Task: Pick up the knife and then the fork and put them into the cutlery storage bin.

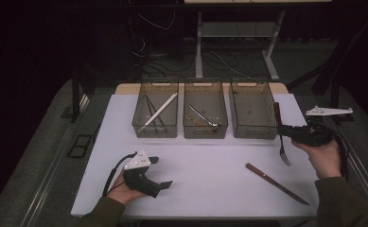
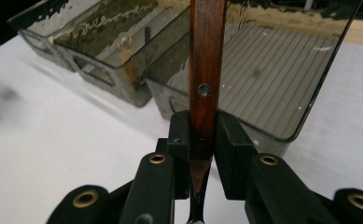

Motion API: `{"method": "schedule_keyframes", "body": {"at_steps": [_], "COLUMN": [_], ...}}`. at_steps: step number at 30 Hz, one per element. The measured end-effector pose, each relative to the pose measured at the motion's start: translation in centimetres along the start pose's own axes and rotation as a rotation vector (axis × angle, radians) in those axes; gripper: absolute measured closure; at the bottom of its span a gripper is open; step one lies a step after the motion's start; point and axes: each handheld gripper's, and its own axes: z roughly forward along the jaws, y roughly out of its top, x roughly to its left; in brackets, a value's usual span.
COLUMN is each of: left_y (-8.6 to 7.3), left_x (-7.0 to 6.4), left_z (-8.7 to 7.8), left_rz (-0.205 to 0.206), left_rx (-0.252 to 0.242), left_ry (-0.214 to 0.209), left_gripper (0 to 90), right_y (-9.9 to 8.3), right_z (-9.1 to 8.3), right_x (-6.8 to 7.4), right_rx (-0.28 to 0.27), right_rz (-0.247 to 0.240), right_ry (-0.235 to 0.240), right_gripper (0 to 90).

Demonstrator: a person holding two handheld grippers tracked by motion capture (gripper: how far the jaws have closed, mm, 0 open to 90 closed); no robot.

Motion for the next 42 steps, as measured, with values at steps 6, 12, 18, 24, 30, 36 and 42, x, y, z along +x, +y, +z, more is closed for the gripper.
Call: {"method": "schedule_keyframes", "body": {"at_steps": [6, 12, 18, 24, 30, 36, 42], "left_y": [0.0, 0.0, 0.0, 0.1, 0.1, 0.1, 0.1], "left_x": [0.0, 0.0, 0.0, 0.0, -0.1, -0.1, -0.1], "left_z": [0.0, 0.0, -0.1, 0.0, 0.0, 0.1, 0.1], "left_rz": [0.001, -0.001, 0.0, -0.002, -0.002, 0.001, 0.002], "left_rx": [-0.001, -0.003, -0.007, -0.007, -0.009, -0.007, -0.004], "left_ry": [0.0, 0.0, -0.002, -0.001, -0.004, -0.008, -0.01], "left_gripper": [0.0, 0.0, 0.0, 0.0, 0.0, 0.0, 0.0], "right_y": [0.9, 2.3, 4.4, 6.5, 8.0, 9.4, 9.7], "right_z": [0.2, 0.6, 0.8, 1.1, 2.4, 4.3, 6.6], "right_x": [-0.3, -0.4, -0.8, -1.3, -1.9, -2.6, -3.3], "right_rx": [-0.042, -0.078, -0.104, -0.131, -0.133, -0.127, -0.1], "right_rz": [0.005, 0.005, 0.005, 0.018, 0.013, 0.023, 0.044], "right_ry": [-0.013, -0.026, -0.056, -0.067, -0.096, -0.142, -0.173], "right_gripper": [77.3, 77.3, 77.3, 77.3, 77.3, 77.3, 77.3]}}
